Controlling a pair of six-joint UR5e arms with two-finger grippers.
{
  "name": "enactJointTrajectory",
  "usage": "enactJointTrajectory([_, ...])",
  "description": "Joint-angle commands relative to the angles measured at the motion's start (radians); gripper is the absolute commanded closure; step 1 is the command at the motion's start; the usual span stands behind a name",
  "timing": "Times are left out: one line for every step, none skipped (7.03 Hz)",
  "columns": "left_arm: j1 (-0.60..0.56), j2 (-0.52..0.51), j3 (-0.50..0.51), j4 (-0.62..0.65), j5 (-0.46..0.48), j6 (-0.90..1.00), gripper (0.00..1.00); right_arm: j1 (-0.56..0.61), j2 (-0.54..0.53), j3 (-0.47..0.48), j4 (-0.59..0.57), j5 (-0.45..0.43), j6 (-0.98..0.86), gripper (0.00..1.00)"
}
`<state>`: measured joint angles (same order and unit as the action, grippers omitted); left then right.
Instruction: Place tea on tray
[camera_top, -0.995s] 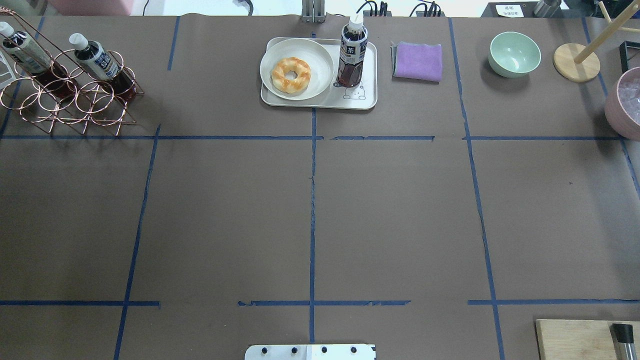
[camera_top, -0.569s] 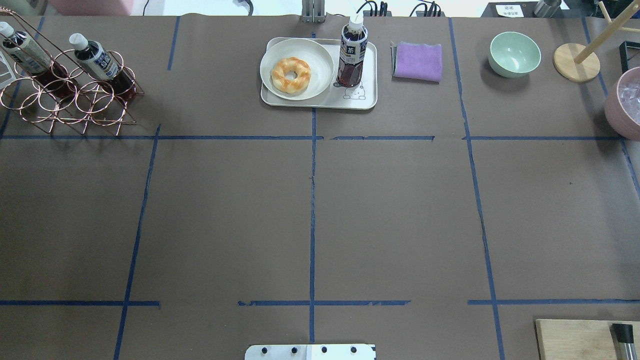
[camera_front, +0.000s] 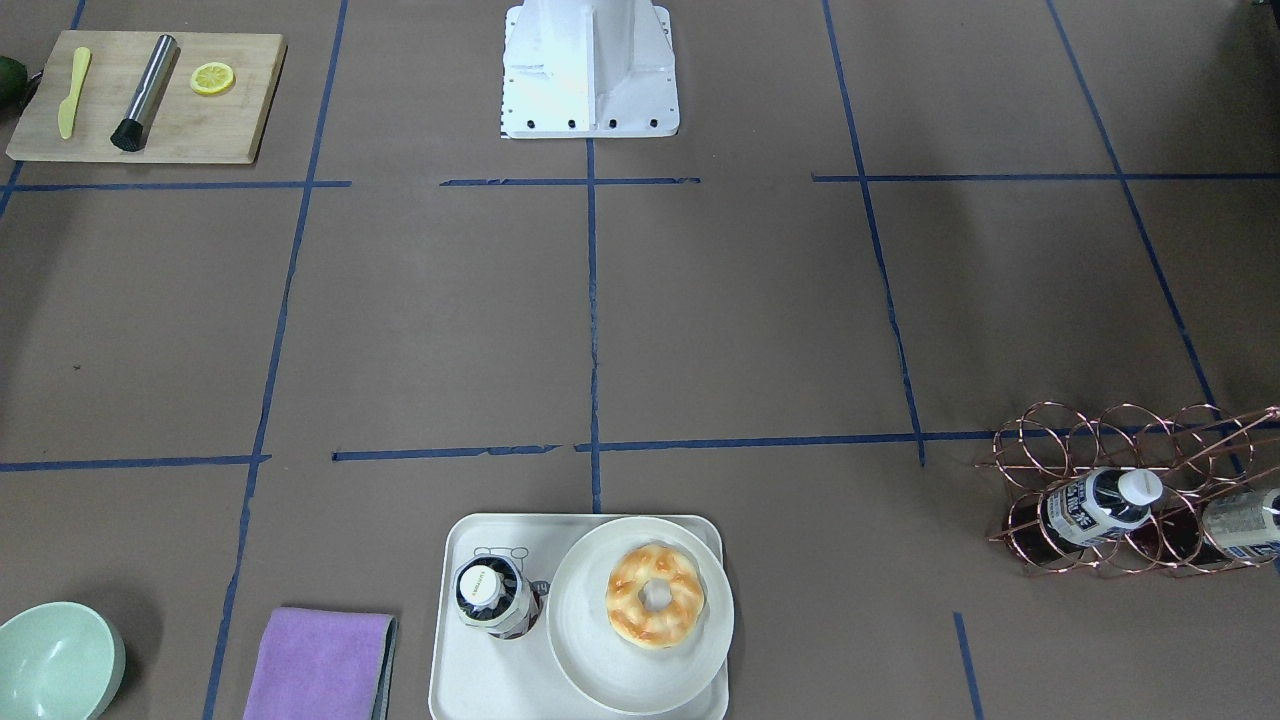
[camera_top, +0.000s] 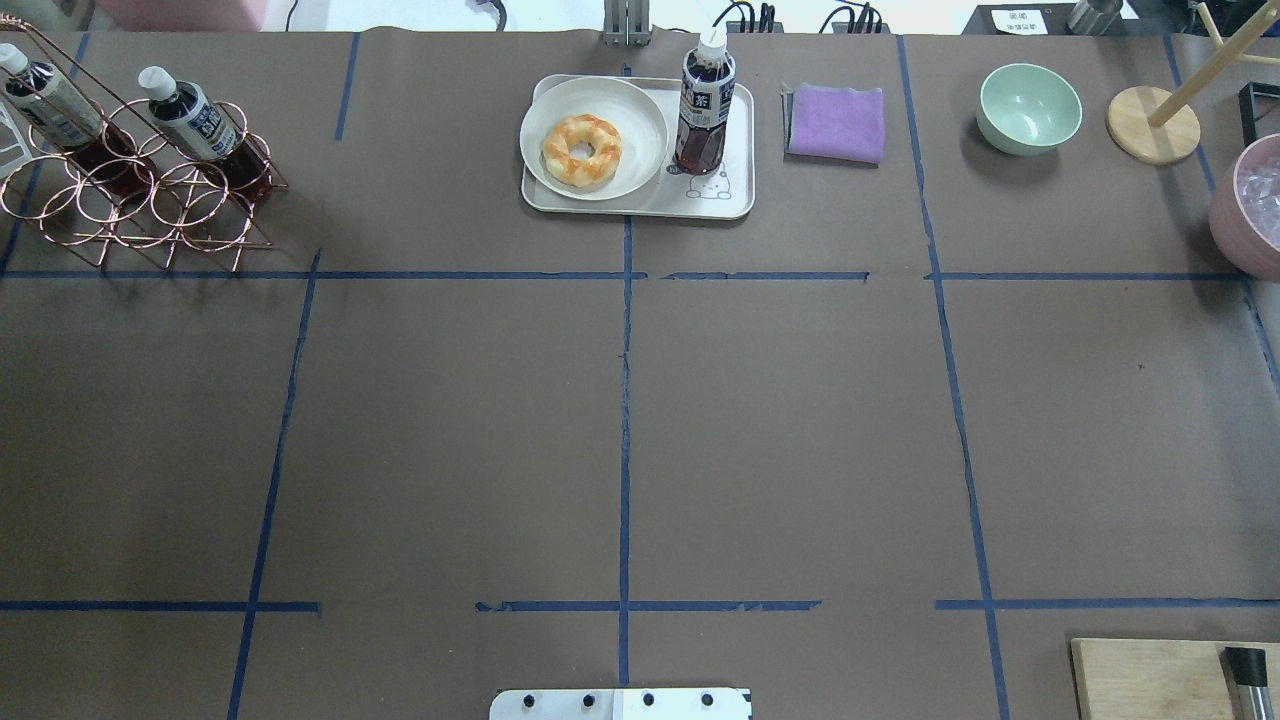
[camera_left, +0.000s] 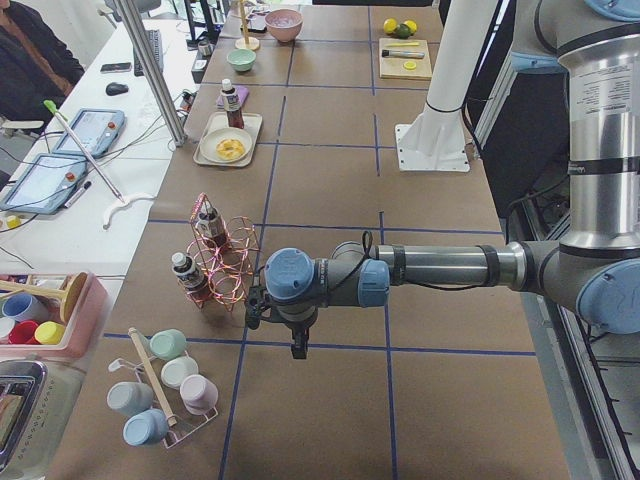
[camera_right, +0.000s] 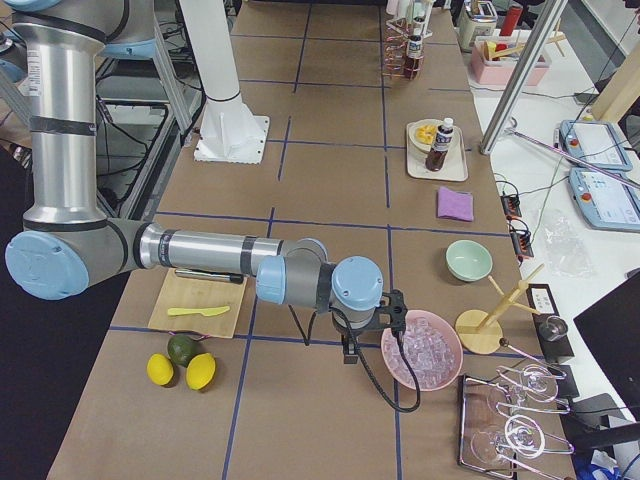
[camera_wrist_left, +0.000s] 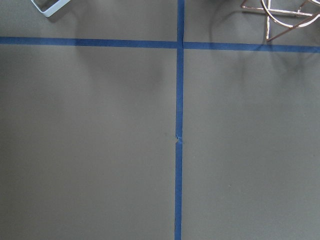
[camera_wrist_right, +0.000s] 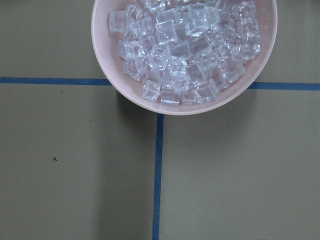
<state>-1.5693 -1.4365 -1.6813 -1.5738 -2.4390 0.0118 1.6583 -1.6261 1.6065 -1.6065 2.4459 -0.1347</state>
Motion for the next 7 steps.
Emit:
enactJointTrajectory([0.0, 0.002, 0.002, 0.0, 0.0, 0.0, 0.0, 0.003, 0.011, 0.006, -0.007, 0.004, 0.013, 0.0])
enactJointTrajectory([0.0, 0.004, 0.002, 0.0, 0.0, 0.0, 0.0, 0.004, 0.015, 0.006, -0.007, 0.004, 0.015, 0.0])
enactJointTrajectory([0.0, 0.002, 0.0, 0.0, 0.0, 0.0, 0.0, 0.005, 0.015, 0.006, -0.007, 0.004, 0.015, 0.0])
enactJointTrajectory([0.0, -0.001, 0.0, 0.0, 0.0, 0.0, 0.0, 0.005, 0.014, 0.006, -0.006, 0.004, 0.015, 0.0])
enactJointTrajectory([0.0, -0.002, 0.0, 0.0, 0.0, -0.001, 0.0, 0.005, 0.014, 0.004, -0.004, 0.002, 0.015, 0.0])
enactJointTrajectory([0.0, -0.004, 0.0, 0.0, 0.0, -0.001, 0.0, 0.005, 0.014, 0.006, -0.003, 0.002, 0.015, 0.0])
enactJointTrajectory([0.0, -0.005, 0.0, 0.0, 0.0, -0.001, 0.0, 0.005, 0.012, 0.009, 0.0, -0.002, 0.015, 0.0])
